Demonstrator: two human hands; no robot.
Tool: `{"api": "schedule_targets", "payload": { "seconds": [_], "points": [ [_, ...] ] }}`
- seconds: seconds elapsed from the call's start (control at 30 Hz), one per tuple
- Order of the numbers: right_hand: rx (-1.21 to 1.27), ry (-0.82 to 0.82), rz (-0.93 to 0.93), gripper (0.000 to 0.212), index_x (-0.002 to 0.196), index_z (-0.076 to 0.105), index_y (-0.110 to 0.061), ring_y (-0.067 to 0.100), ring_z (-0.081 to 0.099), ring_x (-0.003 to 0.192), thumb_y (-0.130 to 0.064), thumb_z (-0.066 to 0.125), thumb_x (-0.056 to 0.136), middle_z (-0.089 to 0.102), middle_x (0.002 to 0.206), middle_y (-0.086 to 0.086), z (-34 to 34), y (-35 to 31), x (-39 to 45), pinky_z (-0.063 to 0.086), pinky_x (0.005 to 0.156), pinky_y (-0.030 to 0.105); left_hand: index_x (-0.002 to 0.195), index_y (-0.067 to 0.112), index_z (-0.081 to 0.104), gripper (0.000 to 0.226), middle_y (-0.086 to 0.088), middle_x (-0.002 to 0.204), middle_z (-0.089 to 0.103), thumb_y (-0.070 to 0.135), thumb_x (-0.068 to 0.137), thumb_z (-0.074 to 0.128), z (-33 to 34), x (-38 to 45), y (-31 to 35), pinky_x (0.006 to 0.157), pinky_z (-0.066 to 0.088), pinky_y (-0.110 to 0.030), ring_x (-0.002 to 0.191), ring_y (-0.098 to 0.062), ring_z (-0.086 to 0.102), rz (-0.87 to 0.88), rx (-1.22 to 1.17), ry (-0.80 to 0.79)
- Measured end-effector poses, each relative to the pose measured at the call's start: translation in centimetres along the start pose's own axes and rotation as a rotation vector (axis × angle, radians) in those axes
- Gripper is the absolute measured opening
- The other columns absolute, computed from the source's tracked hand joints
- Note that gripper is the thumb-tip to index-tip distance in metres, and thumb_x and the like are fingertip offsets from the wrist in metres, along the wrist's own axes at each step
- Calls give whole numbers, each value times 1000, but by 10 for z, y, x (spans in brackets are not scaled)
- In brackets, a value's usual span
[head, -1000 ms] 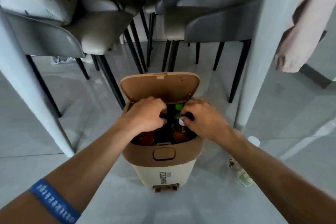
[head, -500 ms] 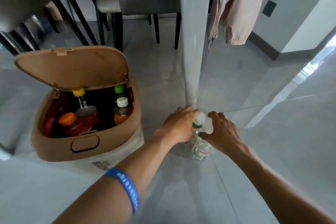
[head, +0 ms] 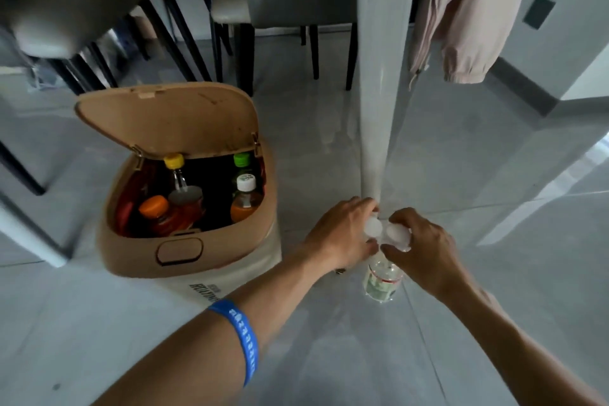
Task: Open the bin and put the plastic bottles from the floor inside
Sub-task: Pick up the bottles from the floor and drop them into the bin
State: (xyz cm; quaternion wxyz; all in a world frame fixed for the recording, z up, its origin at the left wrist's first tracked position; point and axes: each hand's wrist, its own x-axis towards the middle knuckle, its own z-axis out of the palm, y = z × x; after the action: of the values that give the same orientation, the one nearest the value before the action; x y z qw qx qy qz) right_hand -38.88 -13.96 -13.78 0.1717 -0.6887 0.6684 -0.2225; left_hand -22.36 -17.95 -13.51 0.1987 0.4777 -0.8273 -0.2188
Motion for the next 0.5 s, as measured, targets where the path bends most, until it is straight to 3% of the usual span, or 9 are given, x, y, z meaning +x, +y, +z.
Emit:
{"api": "schedule_targets", "payload": {
  "seconds": [0.1, 0.2, 0.27, 0.4, 0.5],
  "points": [
    [76, 130, -30, 42, 101, 54, -21, 24, 63, 71, -23, 81, 69, 68, 87, 1, -29, -28, 9, 45, 60, 31, 94, 15, 61, 35, 1, 89, 53, 36, 70, 74, -48, -12, 19, 73, 45, -34, 83, -20, 53, 99, 56, 40],
    [178, 253, -100, 42, 103, 54, -19, 6, 60, 67, -22, 82, 71, 65, 89, -3, -59, -70, 20, 40, 54, 16, 86, 16, 64, 29, 2, 84, 54, 39, 70, 73, -124, -19, 42, 66, 42, -32, 74, -15, 52, 151, 44, 144],
    [235, 329, -151, 41, 103, 54, -19, -5, 56, 66, -23, 81, 73, 62, 87, -9, -75, -105, 27, 38, 52, 8, 88, 17, 68, 28, 3, 85, 60, 38, 70, 73, -184, -22, 54, 68, 46, -33, 75, -13, 56, 132, 1, 256],
    [320, 469, -299, 37, 103, 50, -22, -6, 54, 67, -24, 76, 77, 57, 85, -16, -97, -174, 31, 37, 55, 3, 89, 18, 73, 26, 6, 86, 72, 35, 69, 70, -281, -44, 61, 74, 54, -32, 81, -6, 65, 140, -98, 473],
    [424, 553, -420, 35, 104, 49, -17, -7, 55, 71, -23, 74, 80, 53, 85, -20, -102, -217, 32, 42, 57, 6, 94, 18, 75, 24, 8, 90, 73, 29, 73, 72, -327, -71, 46, 73, 52, -20, 84, -2, 66, 121, -109, 547]
  ]
}}
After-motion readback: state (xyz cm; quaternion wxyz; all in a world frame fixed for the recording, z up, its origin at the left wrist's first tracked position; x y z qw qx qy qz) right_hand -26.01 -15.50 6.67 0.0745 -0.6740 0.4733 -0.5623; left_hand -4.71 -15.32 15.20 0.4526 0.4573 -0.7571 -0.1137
